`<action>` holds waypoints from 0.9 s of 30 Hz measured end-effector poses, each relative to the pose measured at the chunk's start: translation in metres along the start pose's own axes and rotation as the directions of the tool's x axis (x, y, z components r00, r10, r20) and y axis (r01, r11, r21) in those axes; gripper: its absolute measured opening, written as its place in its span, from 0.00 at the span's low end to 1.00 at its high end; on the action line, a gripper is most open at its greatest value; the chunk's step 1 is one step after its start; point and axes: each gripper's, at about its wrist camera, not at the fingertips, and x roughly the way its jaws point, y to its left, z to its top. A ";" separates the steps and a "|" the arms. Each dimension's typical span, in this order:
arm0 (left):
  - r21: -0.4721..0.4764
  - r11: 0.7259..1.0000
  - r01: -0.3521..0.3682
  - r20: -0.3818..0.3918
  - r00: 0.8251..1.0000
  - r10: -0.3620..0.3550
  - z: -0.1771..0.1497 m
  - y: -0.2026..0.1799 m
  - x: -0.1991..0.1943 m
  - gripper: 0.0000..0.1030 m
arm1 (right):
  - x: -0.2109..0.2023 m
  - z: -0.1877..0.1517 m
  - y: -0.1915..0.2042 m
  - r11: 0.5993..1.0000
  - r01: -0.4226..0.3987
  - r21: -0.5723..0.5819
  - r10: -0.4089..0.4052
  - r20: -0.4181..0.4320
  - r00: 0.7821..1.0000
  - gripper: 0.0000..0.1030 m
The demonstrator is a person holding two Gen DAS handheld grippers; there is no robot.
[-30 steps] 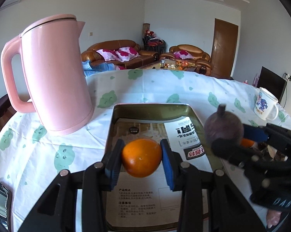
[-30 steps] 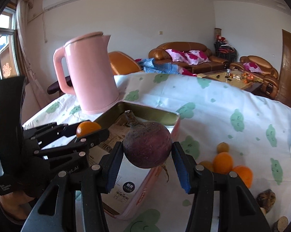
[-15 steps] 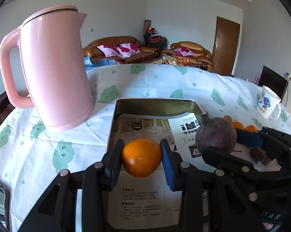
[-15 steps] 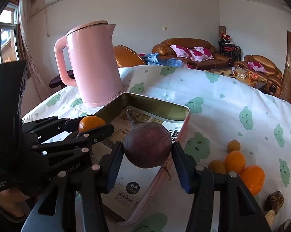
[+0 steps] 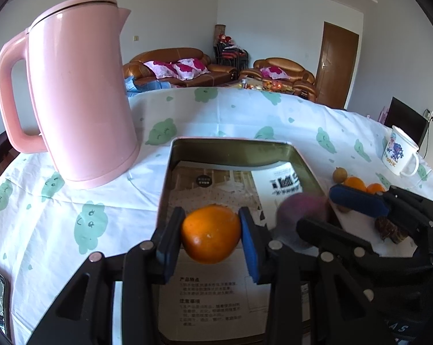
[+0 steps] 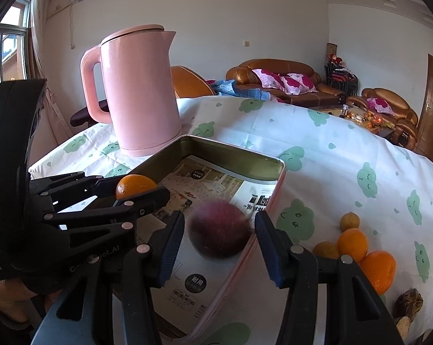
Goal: Organize fruits
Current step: 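Lower the orange and beet into the tin box and open both grippers, then grasp the round cake with the left gripper while the right grasps the stacked discs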
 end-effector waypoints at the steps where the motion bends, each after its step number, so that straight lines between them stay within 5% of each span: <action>1: -0.004 1.000 0.003 -0.001 1.000 -0.003 0.000 0.001 0.000 0.39 | 0.000 0.000 0.000 1.000 -0.002 0.000 0.002 0.002 1.000 0.51; 6: -0.019 1.000 -0.022 0.037 0.999 0.023 0.002 0.002 -0.007 0.50 | -0.004 0.001 -0.002 1.000 -0.017 0.021 0.017 0.025 1.000 0.54; 8: -0.042 0.999 0.005 0.045 0.999 -0.004 0.003 0.005 -0.010 0.57 | -0.012 0.002 -0.006 0.999 0.018 0.036 -0.019 0.046 0.999 0.68; 13: -0.034 0.999 0.016 0.121 0.993 -0.012 0.003 -0.004 -0.029 0.92 | -0.039 -0.004 -0.020 0.995 0.086 0.044 -0.088 0.066 0.994 0.72; 27: 0.110 0.987 0.120 0.130 0.982 -0.134 0.002 -0.089 -0.054 0.93 | -0.154 -0.087 -0.137 0.886 0.345 0.308 -0.379 0.054 0.924 0.72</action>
